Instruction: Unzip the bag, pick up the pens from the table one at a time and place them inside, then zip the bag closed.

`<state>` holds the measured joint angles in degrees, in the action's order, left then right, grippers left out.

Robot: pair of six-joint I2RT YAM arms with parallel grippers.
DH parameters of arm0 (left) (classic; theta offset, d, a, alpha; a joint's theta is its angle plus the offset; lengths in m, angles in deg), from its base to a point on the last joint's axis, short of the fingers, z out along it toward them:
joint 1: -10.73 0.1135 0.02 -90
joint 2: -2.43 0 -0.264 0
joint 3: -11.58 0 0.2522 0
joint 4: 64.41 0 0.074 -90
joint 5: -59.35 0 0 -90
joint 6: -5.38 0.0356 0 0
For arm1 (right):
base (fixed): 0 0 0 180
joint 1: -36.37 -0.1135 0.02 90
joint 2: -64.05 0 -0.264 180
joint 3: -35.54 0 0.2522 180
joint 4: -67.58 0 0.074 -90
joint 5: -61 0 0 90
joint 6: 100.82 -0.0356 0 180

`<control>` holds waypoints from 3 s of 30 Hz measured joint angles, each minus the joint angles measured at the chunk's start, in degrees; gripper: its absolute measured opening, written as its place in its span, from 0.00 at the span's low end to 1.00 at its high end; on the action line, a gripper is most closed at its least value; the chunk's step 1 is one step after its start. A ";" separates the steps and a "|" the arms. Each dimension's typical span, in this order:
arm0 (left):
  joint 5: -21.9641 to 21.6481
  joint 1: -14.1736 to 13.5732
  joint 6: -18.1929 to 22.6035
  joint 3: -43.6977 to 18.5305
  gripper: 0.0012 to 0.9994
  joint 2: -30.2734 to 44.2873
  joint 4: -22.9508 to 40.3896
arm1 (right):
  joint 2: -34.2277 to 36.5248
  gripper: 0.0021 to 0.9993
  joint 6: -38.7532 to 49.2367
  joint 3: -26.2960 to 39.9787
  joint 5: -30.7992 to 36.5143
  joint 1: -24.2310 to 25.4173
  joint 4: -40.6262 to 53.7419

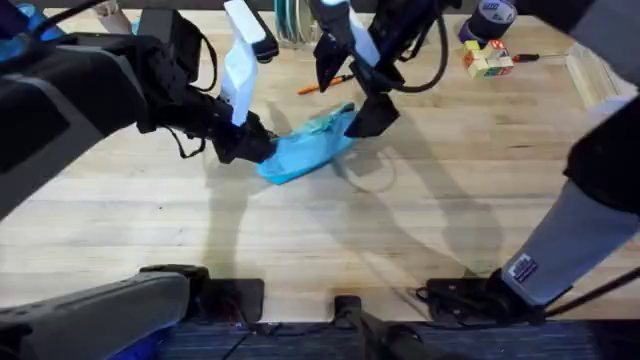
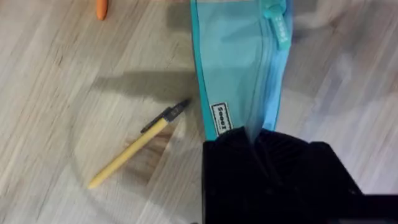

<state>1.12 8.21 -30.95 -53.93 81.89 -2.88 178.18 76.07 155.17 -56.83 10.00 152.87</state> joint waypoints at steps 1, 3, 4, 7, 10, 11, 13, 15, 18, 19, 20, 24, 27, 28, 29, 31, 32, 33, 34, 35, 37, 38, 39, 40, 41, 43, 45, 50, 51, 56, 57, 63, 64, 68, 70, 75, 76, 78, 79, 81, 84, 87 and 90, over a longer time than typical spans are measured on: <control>0.00 0.00 0.00 0.00 0.04 0.00 0.00 | 0.43 0.98 0.00 0.00 0.00 -0.09 -0.02; 0.00 0.00 0.00 0.00 0.04 0.00 0.00 | 1.27 0.97 0.00 0.00 0.00 -0.15 -0.02; 0.00 0.00 0.00 0.00 0.04 0.00 0.00 | 1.55 0.97 -0.02 0.00 0.00 -0.22 -0.02; 0.00 0.00 0.00 0.00 0.04 0.00 0.00 | 2.32 0.96 0.00 0.00 0.00 -0.32 -0.17; 0.00 0.00 0.00 0.00 0.04 0.00 0.00 | 2.64 0.92 -0.02 0.00 0.00 -0.72 -0.20; 0.00 0.00 0.00 0.00 0.04 0.00 0.00 | 2.75 0.91 -0.02 0.00 0.00 -0.90 -0.17; 0.00 0.00 0.00 0.00 0.04 0.00 0.00 | 3.06 0.91 -0.01 0.00 -0.02 -1.34 -0.14; 0.00 0.00 0.00 0.00 0.04 0.00 0.00 | 3.69 0.91 0.00 0.00 -0.02 -1.85 -0.16; 0.00 0.00 0.00 0.00 0.04 0.00 0.00 | 4.82 0.85 0.13 0.00 -0.02 -2.35 -0.33; 0.00 0.00 0.00 0.00 0.04 0.00 0.00 | 5.17 0.79 0.13 0.00 0.00 -2.50 -0.37; 0.00 0.00 0.00 0.00 0.04 0.00 0.00 | 5.39 0.74 0.17 0.00 0.00 -2.58 -0.37; 0.00 0.00 0.00 0.00 0.04 0.00 0.00 | 5.53 0.55 0.19 0.00 0.00 -2.60 -0.43; 0.00 0.00 0.00 0.00 0.04 0.00 0.00 | 5.53 0.35 0.17 0.00 0.01 -2.60 -0.72; 0.00 0.01 0.00 0.00 0.04 0.00 0.00 | 5.53 0.26 0.18 0.00 0.00 -2.60 -0.80; 0.00 0.09 0.00 0.00 0.04 0.00 -0.02 | 5.53 0.20 0.17 0.00 0.02 -2.60 -0.83; 0.00 0.19 0.00 0.00 0.04 0.00 -0.02 | 5.53 0.05 0.14 0.00 0.01 -2.60 -1.30; 0.02 0.22 0.00 0.00 0.04 0.00 -0.04 | 5.53 0.04 0.17 0.00 0.00 -2.60 -1.48; 0.00 0.22 0.00 0.00 0.04 0.00 -0.04 | 5.53 0.03 0.18 0.00 0.04 -2.60 -1.67; 0.00 0.22 0.00 0.00 0.04 0.00 -0.03 | 5.53 0.03 0.18 0.00 0.04 -2.60 -1.72; 0.00 0.22 0.00 0.00 0.04 0.00 -0.04 | 5.53 0.03 0.18 0.00 0.04 -2.60 -1.76; 0.00 0.22 0.00 0.00 0.04 0.00 -0.04 | 5.53 0.03 0.17 0.00 0.04 -2.60 -1.77; 0.00 0.22 0.00 0.00 0.04 0.00 -0.04 | 5.53 0.03 0.17 0.00 0.02 -2.60 -1.73; 0.00 0.22 0.00 0.00 0.04 0.00 -0.02 | 5.53 0.03 0.18 0.00 0.02 -2.60 -1.68; 0.00 0.22 0.00 0.00 0.04 0.00 -0.02 | 5.53 0.03 0.18 0.00 0.02 -2.60 -1.61; 0.01 0.22 0.00 0.00 0.04 0.00 -0.02 | 5.53 0.03 0.15 0.00 0.02 -2.60 -1.53; 0.02 0.22 0.00 0.00 0.04 0.00 -0.02 | 5.50 0.03 0.15 0.00 0.02 -2.60 -1.38; 0.02 0.22 0.00 0.00 0.04 0.00 -0.02 | 5.44 0.03 0.15 0.00 0.02 -2.60 -1.40; -0.02 0.24 0.00 0.00 0.04 0.00 -0.03 | 4.02 0.03 0.15 0.00 0.04 -2.90 -1.40; 0.00 0.26 0.00 0.00 0.04 0.00 -0.08 | 3.61 0.03 0.15 0.00 0.02 -2.99 -1.39; -0.03 0.28 0.00 0.00 0.04 0.00 -0.11 | 2.71 0.03 0.15 0.00 -0.52 -3.44 -1.57; -0.04 0.28 0.00 0.00 0.04 0.00 -0.07 | 2.72 0.03 0.15 0.00 -0.48 -3.57 -1.62; 0.02 0.33 0.00 0.00 0.04 0.00 -0.04 | 2.71 0.03 0.16 0.00 -2.81 -4.39 -1.66; 0.07 0.33 0.01 0.00 0.04 0.00 -0.02 | 2.71 0.03 0.17 0.00 -4.19 -4.65 -1.75; 0.13 0.33 0.00 0.00 0.04 0.00 0.00 | 2.71 0.03 0.15 0.00 -8.43 -5.93 -2.35; 0.11 0.33 0.00 0.00 0.04 0.00 0.00 | 2.71 0.03 0.15 0.00 -9.34 -6.54 -2.58; 0.03 0.33 0.04 0.00 0.04 0.00 -0.02 | 2.71 0.03 0.15 0.00 -9.72 -7.77 -2.86; -0.02 0.33 0.07 0.00 0.04 0.00 -0.02 | 2.73 0.03 0.15 0.00 -9.70 -8.04 -2.99; -0.07 0.34 0.19 0.00 0.04 0.00 -0.05 | 2.71 0.03 0.15 0.00 -9.72 -8.73 -3.55; -0.07 0.39 0.20 0.00 0.04 0.00 -0.07 | 2.71 0.03 0.15 0.00 -9.68 -9.07 -3.95; -0.08 0.50 0.22 0.00 0.04 0.00 -0.11 | 2.71 0.03 0.15 0.00 -9.67 -9.82 -5.09; -0.08 0.55 0.23 0.00 0.04 0.00 -0.21 | 2.71 0.03 0.14 0.00 -9.54 -10.72 -6.82; -0.08 0.64 0.39 0.00 0.04 0.00 -0.25 | 2.72 0.03 -0.64 0.00 -9.55 -11.06 -8.83; -0.09 0.73 0.40 0.00 0.04 0.00 -0.46 | 2.71 0.03 -4.08 0.00 -9.44 -11.08 -11.23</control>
<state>1.03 8.94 -30.55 -53.93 81.89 -3.34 180.89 71.99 155.17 -66.28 -1.08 141.64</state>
